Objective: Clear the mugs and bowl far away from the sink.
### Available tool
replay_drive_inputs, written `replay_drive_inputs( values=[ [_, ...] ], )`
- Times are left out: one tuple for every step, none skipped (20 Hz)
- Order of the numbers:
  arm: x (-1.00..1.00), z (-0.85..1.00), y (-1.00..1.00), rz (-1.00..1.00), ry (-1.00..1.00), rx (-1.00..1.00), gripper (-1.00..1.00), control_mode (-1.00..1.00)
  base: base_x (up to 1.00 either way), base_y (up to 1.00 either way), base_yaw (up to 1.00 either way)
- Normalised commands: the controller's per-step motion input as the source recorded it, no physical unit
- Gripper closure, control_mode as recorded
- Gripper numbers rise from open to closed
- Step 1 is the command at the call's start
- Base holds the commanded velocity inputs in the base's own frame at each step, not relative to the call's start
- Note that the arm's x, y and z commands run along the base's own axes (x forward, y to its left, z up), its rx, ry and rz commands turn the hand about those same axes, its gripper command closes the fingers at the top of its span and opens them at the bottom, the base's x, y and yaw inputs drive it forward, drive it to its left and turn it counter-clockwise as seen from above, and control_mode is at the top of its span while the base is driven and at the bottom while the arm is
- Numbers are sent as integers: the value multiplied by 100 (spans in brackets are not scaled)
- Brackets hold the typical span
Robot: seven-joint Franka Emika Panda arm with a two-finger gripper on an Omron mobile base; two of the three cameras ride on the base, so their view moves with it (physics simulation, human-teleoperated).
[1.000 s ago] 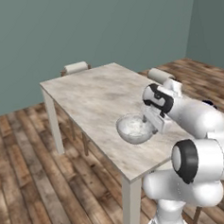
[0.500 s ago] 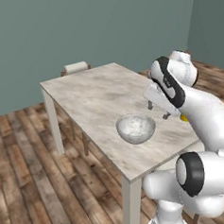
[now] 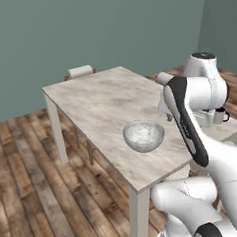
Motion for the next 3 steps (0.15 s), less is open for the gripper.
replay_drive_inputs(
  values=[
    [-100,25,0,31,-61,-11,-100,-100,0,0,0],
    [-100,26,0,30,-65,-6,-100,-100,0,0,0],
    [-100,24,0,29,-67,-5,-100,-100,0,0,0]
  ],
)
